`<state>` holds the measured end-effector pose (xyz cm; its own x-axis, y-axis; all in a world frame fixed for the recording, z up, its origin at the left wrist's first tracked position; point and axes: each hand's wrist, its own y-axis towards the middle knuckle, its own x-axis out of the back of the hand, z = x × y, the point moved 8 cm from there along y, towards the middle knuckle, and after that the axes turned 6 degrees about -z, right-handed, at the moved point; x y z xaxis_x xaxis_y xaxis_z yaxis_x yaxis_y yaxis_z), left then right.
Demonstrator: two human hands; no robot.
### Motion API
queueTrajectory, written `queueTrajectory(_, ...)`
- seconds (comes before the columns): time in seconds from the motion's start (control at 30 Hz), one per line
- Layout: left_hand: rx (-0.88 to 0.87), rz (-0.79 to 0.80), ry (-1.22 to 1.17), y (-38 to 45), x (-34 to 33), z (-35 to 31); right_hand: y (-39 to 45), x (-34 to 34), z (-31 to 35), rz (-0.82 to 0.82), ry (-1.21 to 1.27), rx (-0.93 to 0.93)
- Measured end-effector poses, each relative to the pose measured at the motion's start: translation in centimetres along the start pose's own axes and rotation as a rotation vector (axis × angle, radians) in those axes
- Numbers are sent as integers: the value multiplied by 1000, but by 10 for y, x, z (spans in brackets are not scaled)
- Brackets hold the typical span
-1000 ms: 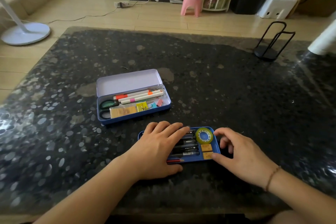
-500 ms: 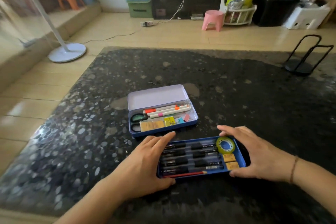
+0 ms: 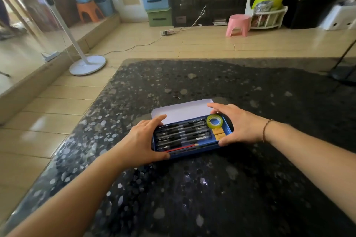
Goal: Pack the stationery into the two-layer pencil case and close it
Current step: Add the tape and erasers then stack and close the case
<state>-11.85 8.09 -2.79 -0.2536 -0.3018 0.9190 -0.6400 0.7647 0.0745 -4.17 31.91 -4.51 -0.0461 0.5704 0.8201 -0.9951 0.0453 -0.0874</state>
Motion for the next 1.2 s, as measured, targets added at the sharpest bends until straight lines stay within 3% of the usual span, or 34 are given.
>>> queueTrajectory(0.37,86,52,-24,-3,-7,7,-5,-6,-2,22,-100,-25)
queueTrajectory(0.53,136,82,-79,-5,-13,11,-6,-3,-4,40,-340,-51)
queueTrajectory(0.6,229,10,-242,-4,-10,17,-2,8,-5,-51,-160,-77)
queueTrajectory(0.67,417,-61,-550,0,-10,24,8,16,-11,-192,84,-188)
queueTrajectory(0.77,651,-49,-1083,8,-22,19,20,1,-19,-174,486,-411)
queueTrajectory(0.83,704,-166,-1315,12,-14,15,20,1,-19,-240,670,-408)
queueTrajectory(0.9,714,-313,-1379,10,-2,23,10,13,-18,-349,779,-344)
queueTrajectory(0.97,635,-383,-1324,2,9,23,-7,23,-15,-388,888,-261)
queueTrajectory(1.03,503,-370,-1080,-9,14,15,-27,20,-11,-345,883,-206)
queueTrajectory(1.13,322,-295,-599,-27,3,0,-53,-4,-15,-231,456,-227)
queueTrajectory(1.2,253,-293,-363,-35,-8,-11,-64,-13,-10,-254,267,-181)
